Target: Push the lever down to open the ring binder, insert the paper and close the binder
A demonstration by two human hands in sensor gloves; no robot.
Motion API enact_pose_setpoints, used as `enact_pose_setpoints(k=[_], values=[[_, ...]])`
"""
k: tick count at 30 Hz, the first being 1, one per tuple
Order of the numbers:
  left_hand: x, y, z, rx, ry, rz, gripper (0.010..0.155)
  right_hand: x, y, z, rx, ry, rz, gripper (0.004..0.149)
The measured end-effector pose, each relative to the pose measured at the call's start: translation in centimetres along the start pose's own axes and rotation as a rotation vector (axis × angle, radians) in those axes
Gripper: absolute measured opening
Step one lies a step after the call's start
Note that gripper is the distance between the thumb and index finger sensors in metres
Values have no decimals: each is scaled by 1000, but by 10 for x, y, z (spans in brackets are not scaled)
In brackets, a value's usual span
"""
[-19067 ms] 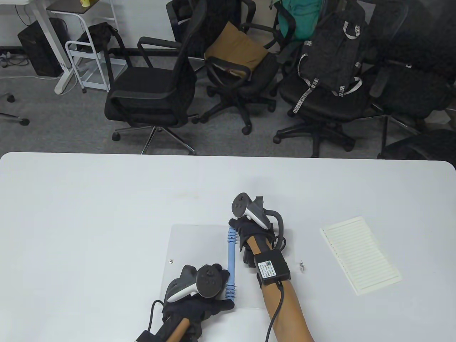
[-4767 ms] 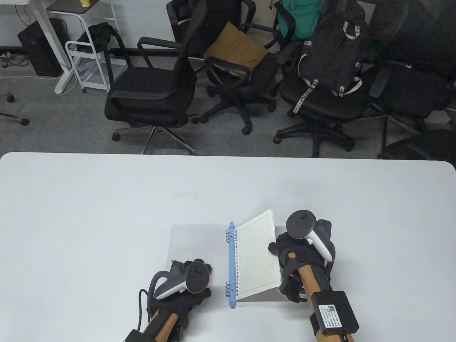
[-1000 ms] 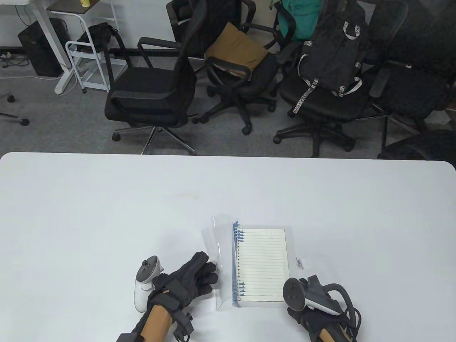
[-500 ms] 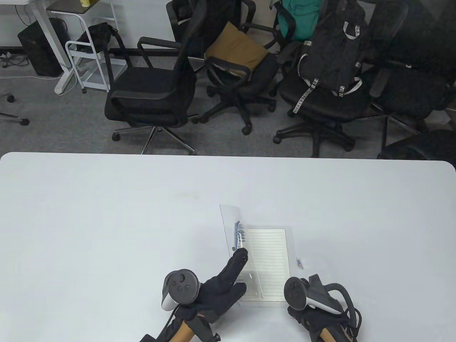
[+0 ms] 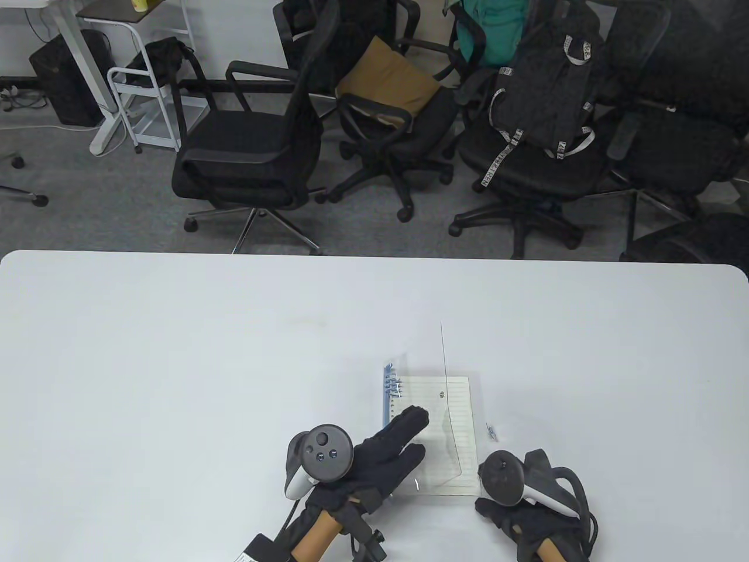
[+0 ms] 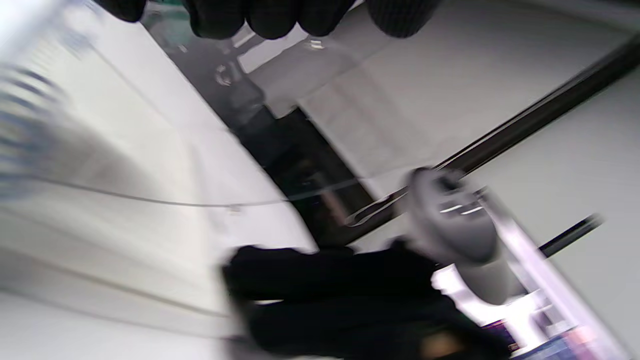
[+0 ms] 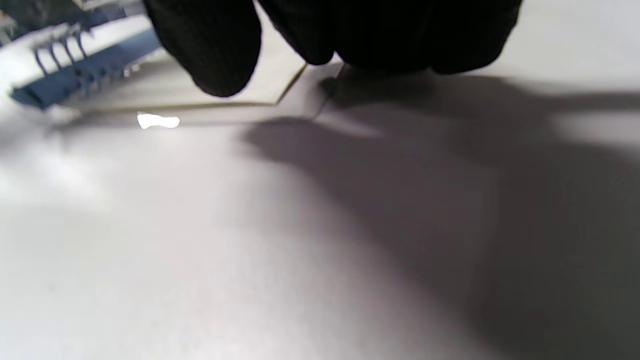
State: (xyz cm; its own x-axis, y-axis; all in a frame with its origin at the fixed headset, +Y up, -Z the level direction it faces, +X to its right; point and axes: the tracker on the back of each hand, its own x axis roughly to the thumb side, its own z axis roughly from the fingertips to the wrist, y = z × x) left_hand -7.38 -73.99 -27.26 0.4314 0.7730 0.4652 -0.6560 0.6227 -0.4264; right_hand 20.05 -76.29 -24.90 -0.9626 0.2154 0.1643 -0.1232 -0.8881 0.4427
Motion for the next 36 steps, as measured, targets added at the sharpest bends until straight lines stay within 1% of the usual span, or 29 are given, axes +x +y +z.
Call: enact_pose_setpoints(k=[2,3,5,9,12,15,19,23,25,28,33,36], values=[[-4,-3,2,-14,10,-127,64,-6,-4,3,-5,11,-48,61],[-6,-6,3,-47,47,-215,64,-10,-8,5,-25,17,-68,60],[-9,-11,2,-136,82,-315,65,-16,-13,8,-51,53,-77,59],[-8,-17,1,-175,84,-449,65,-27,-23,11,-151,143,-91,57],[-8,-18,2,-189,96,-513,65,-35,-29,4,-223,218,-116,56],[-9,-19,2,-201,107,-535,66,-37,-34,-9,-195,251,-91,56],[-12,-20,1,-226,110,-558,66,-29,-37,-32,-153,285,-13,58],[-14,-23,-2,-238,106,-574,67,-24,-30,-53,-97,304,35,63],[-15,-24,-4,-251,114,-577,69,-22,-27,-59,-123,308,56,64],[-19,-25,-7,-267,122,-572,69,-20,-24,-62,-163,307,105,66],[-25,-25,-8,-274,140,-541,68,-23,-22,-63,-152,299,80,64],[-25,-25,-8,-274,140,-543,68,-22,-22,-63,-167,300,79,62]])
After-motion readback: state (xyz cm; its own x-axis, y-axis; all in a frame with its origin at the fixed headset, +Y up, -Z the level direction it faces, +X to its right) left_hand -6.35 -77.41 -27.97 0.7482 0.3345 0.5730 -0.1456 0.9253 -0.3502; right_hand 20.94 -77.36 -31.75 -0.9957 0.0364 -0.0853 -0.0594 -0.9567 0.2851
